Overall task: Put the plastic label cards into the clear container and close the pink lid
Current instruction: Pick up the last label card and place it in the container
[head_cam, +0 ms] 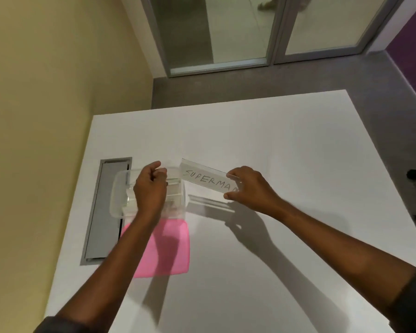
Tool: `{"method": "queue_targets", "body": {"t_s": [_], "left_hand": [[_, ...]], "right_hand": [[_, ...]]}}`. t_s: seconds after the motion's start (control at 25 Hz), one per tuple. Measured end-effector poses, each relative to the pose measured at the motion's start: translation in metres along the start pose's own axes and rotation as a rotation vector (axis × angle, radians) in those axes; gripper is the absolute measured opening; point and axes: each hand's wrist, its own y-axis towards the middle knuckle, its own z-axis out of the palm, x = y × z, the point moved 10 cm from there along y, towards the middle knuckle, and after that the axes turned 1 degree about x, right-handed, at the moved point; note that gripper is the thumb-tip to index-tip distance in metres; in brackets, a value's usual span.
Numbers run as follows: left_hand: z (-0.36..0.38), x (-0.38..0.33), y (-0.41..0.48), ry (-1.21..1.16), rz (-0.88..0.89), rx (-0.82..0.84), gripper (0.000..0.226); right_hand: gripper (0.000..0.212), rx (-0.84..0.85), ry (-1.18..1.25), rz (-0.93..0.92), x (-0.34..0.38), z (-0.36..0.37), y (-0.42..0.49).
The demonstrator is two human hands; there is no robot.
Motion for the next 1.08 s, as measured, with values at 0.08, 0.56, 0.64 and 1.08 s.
{"method": "queue_targets", "body": {"t_s": [0.08,0.56,0.64,1.08], "left_hand": [[-0.032,-0.02,0.024,0.163,0.117,0.075,0.04],[-0.087,-0.003,0.093,1.218,0.539,0.482,0.048],[-0.085,0.001,0.102,1.225,0.562,0.475,0.044],[-0.059,0.049,0.131,1.436,0.711,0.525,0.025]], "right_hand": [[0.061,0.017,-0.074,-0.057,0.035,0.02,0.013],[0.044,0.131,-0.433,-0.356,0.165,0.139,0.081],[0.044,0.132,-0.482,-0.359,0.164,0.15,0.09],[0.036,0.121,-0.815,-0.39,0.158,0.2,0.119]]}}
